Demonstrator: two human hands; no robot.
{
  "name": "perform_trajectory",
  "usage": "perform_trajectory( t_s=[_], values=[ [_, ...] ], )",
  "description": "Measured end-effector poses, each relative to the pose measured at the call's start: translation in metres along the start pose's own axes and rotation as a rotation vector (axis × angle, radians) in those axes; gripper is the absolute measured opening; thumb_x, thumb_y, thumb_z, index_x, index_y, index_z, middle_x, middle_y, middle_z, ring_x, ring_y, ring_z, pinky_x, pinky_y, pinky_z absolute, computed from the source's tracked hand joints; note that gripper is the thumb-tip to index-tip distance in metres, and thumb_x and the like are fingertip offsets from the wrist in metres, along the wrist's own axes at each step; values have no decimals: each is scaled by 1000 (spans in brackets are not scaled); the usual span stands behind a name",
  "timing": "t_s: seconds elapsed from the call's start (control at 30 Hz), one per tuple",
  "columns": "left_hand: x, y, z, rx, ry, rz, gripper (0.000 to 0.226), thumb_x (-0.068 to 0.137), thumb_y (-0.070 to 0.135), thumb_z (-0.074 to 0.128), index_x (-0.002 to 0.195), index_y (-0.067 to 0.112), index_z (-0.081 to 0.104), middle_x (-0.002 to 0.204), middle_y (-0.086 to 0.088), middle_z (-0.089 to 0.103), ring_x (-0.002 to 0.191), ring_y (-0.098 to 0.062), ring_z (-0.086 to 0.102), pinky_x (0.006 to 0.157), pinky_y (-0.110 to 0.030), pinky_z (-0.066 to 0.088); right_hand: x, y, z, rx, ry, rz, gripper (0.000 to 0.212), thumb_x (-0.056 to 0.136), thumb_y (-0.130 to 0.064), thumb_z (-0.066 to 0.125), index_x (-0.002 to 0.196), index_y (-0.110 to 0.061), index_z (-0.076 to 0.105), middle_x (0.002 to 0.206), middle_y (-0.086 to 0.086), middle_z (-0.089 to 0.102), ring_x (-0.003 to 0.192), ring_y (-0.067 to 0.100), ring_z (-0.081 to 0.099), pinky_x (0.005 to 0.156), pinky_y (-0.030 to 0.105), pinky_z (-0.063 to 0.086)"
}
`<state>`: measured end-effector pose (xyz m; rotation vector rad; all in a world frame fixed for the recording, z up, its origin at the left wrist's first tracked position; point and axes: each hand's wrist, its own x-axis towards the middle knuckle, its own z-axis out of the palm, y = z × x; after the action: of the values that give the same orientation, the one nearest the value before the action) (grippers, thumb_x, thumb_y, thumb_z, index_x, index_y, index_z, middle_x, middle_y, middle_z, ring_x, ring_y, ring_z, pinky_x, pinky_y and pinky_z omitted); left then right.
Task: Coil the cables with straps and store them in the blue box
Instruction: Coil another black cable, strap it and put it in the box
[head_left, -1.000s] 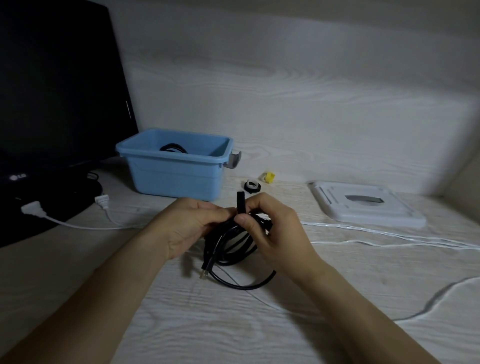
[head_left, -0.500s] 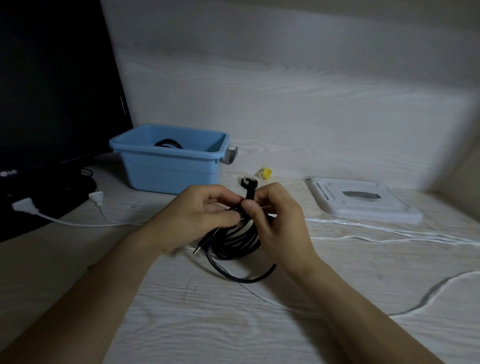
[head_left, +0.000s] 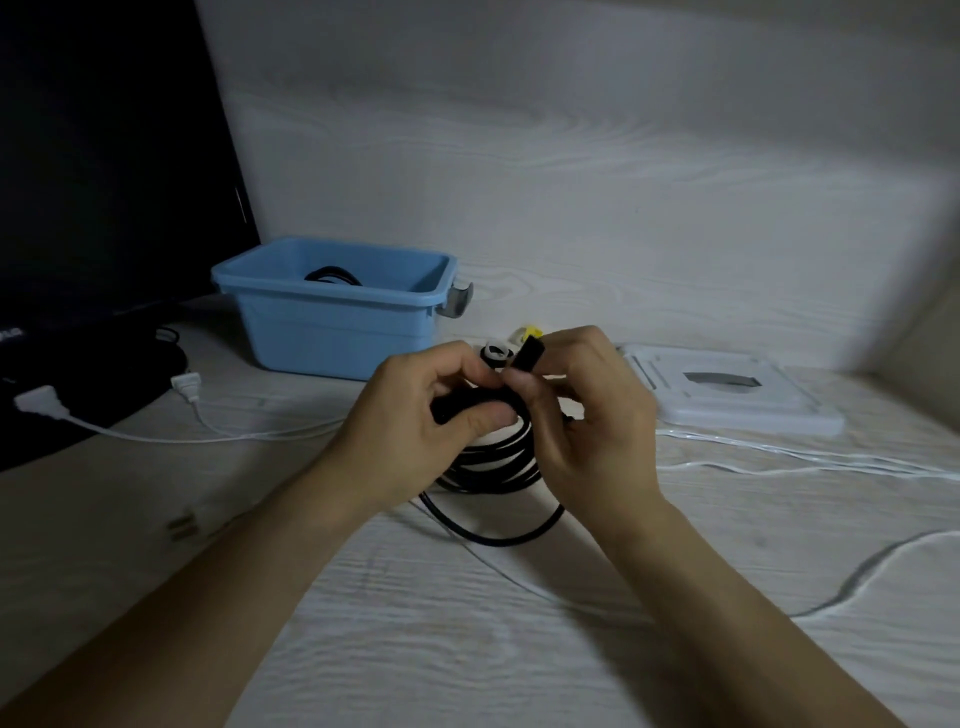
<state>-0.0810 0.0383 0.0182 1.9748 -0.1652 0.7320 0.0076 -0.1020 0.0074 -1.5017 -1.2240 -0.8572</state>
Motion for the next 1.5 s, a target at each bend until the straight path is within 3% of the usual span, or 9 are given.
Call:
perform_trajectory(
  t_s=[0.17, 0.3, 0.37, 0.53, 0.73, 0.93, 1.1, 1.3, 1.5],
  values=[
    [-2, -2, 0, 92, -16, 23, 24, 78, 12, 80, 93, 25, 66, 89, 8, 74, 86, -5, 71, 81, -25, 56, 1, 0, 7, 107, -14, 301, 20, 93, -11, 65, 78, -17, 53, 76, -2, 57, 68, 17, 57, 55, 34, 48],
    [-5, -6, 4, 286, -35, 101, 28, 80, 8, 78, 102, 20, 67, 91, 12, 70, 86, 2, 66, 77, -11, 50, 3, 2, 5, 318, -51, 623, 15, 92, -16, 69, 79, -9, 66, 72, 16, 69, 68, 39, 65, 60, 51, 55],
    [-5, -6, 9, 332, -29, 150, 28, 80, 8, 77, 106, 13, 68, 92, 9, 70, 85, -1, 65, 74, -11, 49, 6, 2, 2, 430, -19, 716, 14, 91, -13, 70, 78, -6, 70, 75, 20, 70, 73, 43, 67, 66, 54, 56],
    [-7, -12, 8, 346, -40, 90, 26, 83, 12, 75, 105, 17, 63, 92, 11, 67, 86, -1, 62, 73, -13, 48, 3, 4, 10, 492, -52, 857, 16, 89, -11, 71, 74, -6, 73, 73, 14, 70, 67, 21, 64, 70, 39, 55],
    [-6, -18, 5, 367, -165, -12, 22, 90, 18, 67, 111, 20, 59, 103, 7, 66, 94, -4, 61, 82, -22, 48, -4, 7, 11, 525, -49, 987, 19, 90, -12, 71, 75, 1, 72, 76, 23, 69, 67, 24, 63, 72, 40, 54],
    [-5, -19, 9, 440, -10, 92, 22, 85, 6, 71, 103, 13, 63, 91, 10, 62, 85, -3, 54, 74, -8, 42, 2, 2, 9, 701, -58, 1208, 20, 89, -9, 69, 78, 7, 71, 73, 18, 64, 61, 24, 58, 58, 29, 51],
    [-7, -21, 13, 522, 117, 186, 28, 79, -10, 66, 101, 7, 62, 91, 10, 57, 81, 0, 48, 75, -2, 37, 7, -2, 4, 757, -79, 1331, 26, 87, -8, 71, 97, 17, 68, 81, 21, 63, 75, 32, 57, 69, 40, 48],
    [-6, -20, 13, 578, 216, 276, 26, 79, -13, 64, 101, 1, 65, 91, 0, 62, 84, -5, 54, 81, 0, 36, 8, 0, 10, 843, -106, 1406, 34, 82, -13, 74, 106, 10, 69, 92, 21, 69, 76, 27, 67, 66, 33, 55],
    [-3, -18, 11, 586, 328, 345, 28, 77, -20, 64, 99, -3, 70, 92, -9, 68, 86, -10, 59, 85, -5, 39, 14, -1, 9, 1020, -270, 1487, 20, 96, -11, 52, 81, -4, 62, 57, 2, 59, 42, 8, 56, 45, 20, 46]
  ],
)
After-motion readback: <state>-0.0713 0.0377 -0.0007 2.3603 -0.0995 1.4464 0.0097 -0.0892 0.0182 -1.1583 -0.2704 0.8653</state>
